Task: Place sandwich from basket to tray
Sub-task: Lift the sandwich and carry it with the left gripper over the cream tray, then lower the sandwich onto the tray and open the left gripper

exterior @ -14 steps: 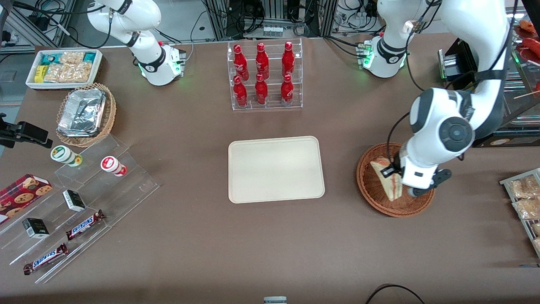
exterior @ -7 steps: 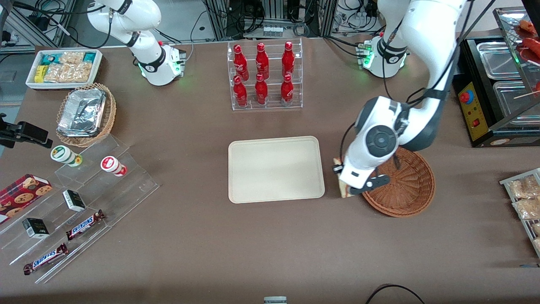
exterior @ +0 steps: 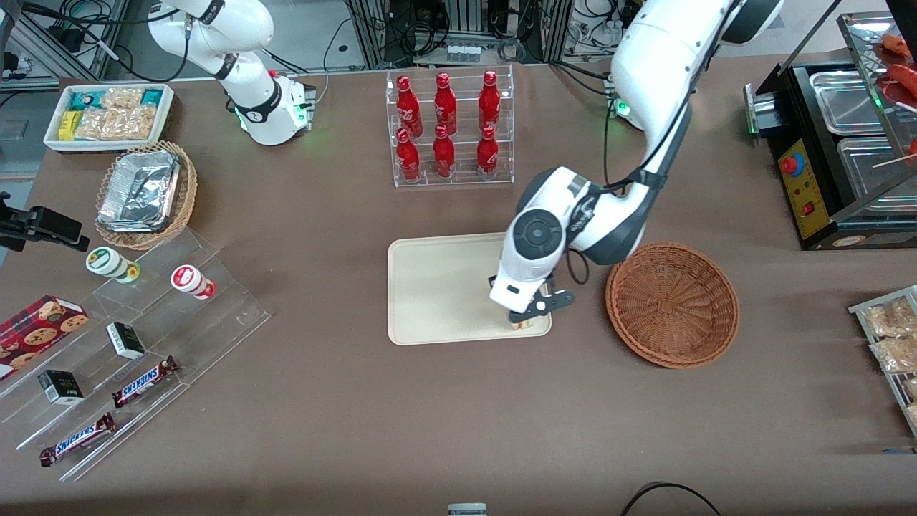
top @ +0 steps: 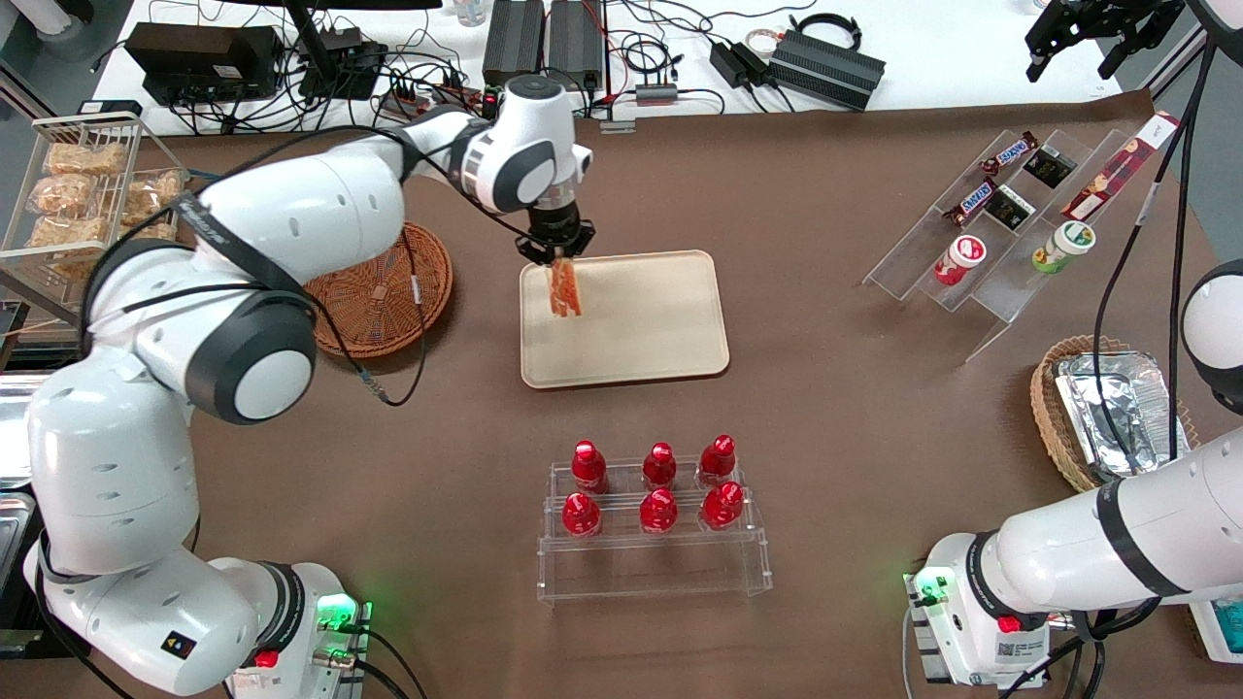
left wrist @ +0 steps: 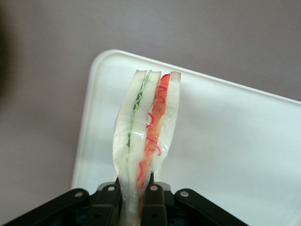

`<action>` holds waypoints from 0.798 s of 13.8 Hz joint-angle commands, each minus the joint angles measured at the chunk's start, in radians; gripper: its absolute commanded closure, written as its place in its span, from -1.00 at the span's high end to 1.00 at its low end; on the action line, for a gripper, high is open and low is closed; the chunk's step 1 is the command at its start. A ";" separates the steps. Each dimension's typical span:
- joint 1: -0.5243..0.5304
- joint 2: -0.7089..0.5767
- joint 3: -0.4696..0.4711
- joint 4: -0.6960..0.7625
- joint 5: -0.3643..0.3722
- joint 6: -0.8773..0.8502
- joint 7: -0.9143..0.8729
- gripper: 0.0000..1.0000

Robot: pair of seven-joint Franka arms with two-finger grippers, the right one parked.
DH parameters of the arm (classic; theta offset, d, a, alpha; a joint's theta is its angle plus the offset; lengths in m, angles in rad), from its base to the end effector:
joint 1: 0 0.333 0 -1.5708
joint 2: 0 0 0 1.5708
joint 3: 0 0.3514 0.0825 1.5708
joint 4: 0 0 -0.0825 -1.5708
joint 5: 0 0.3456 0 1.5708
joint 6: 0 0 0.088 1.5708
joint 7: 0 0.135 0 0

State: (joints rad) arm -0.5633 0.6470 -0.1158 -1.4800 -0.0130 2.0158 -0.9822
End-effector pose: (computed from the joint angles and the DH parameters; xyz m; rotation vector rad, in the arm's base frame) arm 0.5430 -0.4213 0.3097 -3.0691 -0.5092 0.2073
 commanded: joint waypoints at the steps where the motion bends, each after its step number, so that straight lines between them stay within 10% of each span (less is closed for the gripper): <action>1: -0.059 0.115 0.013 0.150 -0.010 -0.029 -0.070 -1.00; 11: -0.148 0.146 0.019 0.145 -0.058 0.038 -0.110 -1.00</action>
State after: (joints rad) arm -0.6849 0.7882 -0.1156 -1.3561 -0.0662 2.0537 -1.0657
